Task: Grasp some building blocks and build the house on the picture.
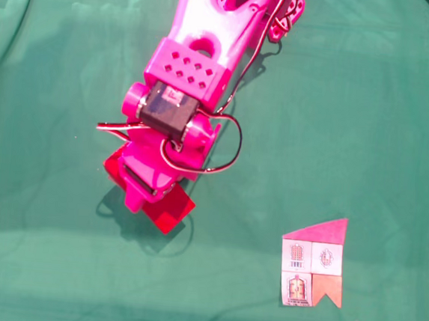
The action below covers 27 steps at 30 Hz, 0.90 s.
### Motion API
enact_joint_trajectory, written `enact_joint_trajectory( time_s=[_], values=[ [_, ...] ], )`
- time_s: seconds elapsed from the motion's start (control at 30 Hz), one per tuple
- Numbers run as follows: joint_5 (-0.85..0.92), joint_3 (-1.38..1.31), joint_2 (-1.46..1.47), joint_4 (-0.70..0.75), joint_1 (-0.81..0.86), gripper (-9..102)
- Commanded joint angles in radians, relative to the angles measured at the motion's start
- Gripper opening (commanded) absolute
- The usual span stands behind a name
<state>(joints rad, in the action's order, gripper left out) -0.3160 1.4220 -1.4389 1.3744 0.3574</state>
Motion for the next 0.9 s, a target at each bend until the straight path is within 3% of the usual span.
enact_joint_trajectory(
  time_s=[0.0, 0.87],
  values=[
    [0.000, -0.012, -0.017, -0.005, -0.011, 19],
    [0.011, -0.069, -0.086, 0.006, -0.066, 19]
  ],
)
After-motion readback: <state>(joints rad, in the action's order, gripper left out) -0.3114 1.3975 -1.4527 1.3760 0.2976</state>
